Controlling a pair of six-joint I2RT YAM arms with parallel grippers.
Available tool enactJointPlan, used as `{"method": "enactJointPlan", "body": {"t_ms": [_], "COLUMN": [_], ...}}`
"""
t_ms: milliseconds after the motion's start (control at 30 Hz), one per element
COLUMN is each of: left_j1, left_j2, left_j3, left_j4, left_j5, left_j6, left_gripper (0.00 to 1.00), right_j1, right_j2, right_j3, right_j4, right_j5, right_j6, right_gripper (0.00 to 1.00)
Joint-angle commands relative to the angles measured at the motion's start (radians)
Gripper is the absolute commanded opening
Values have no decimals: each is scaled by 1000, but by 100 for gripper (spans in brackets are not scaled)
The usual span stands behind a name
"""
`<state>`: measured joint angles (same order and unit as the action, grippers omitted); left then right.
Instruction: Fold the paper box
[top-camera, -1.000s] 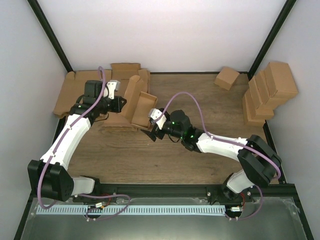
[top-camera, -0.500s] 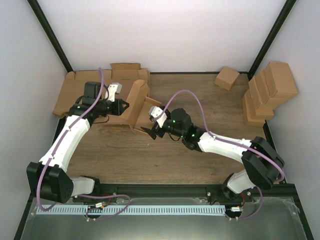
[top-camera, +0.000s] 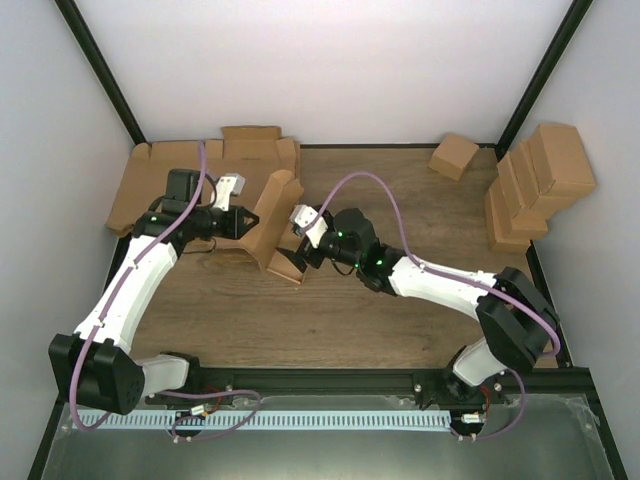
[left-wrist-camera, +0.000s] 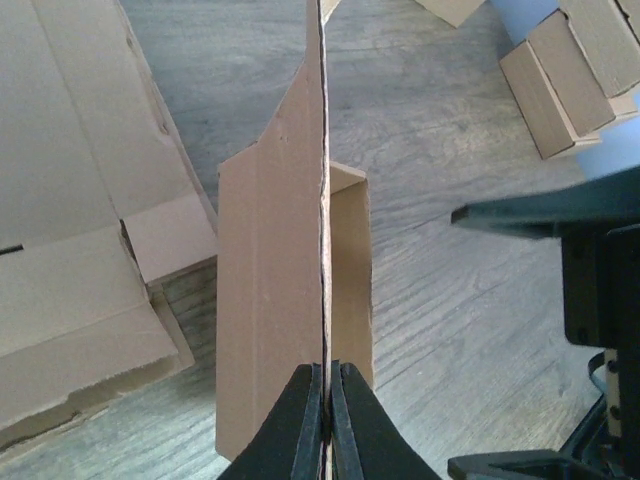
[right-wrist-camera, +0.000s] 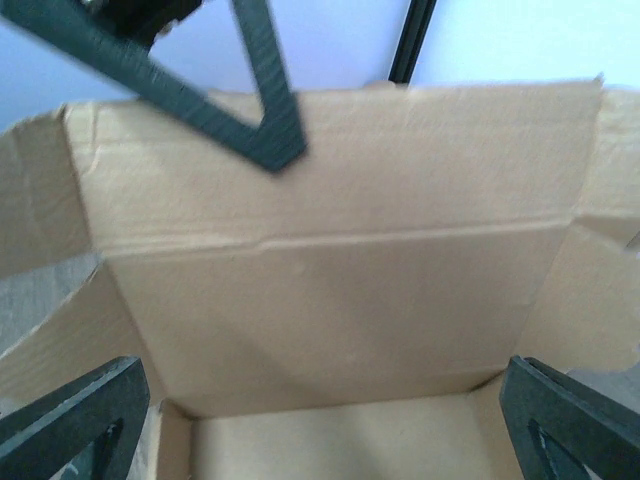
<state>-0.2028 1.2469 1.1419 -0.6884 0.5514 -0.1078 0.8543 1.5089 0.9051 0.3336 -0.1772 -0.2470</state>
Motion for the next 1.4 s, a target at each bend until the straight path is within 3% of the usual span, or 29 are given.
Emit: {"method": "enactJointPlan", "body": {"t_ms": [0,367,700,1067,1233,1367], "left_j1": [-7,-28,-86,-198,-223,-240], "left_j2": [-23,-13,15,46,46,42], "left_j3": [-16,-11,-17,-18,-15,-18], "left_j4": [-25,-57,-77,-95,-129,-135], "left_j5": [27,35,31,-10,-12,-4], "left_j6": [24,39,46,54,74,64], "left_gripper": [4,4,4,4,4,4], "right_j1": [5,5,5,-3,-17,-17], "right_j2": [21,82,-62,-301,-323,-295], "right_j3": [103,121,12,-127,-127,-146], "right_j4": [-37,-32,19,-59,-142,-41], "right_j5": [21,21,42,129,90,9], "right_j6": [-30,-19,-3,240,263,199], "right_gripper": [100,100,100,100,100,100]}}
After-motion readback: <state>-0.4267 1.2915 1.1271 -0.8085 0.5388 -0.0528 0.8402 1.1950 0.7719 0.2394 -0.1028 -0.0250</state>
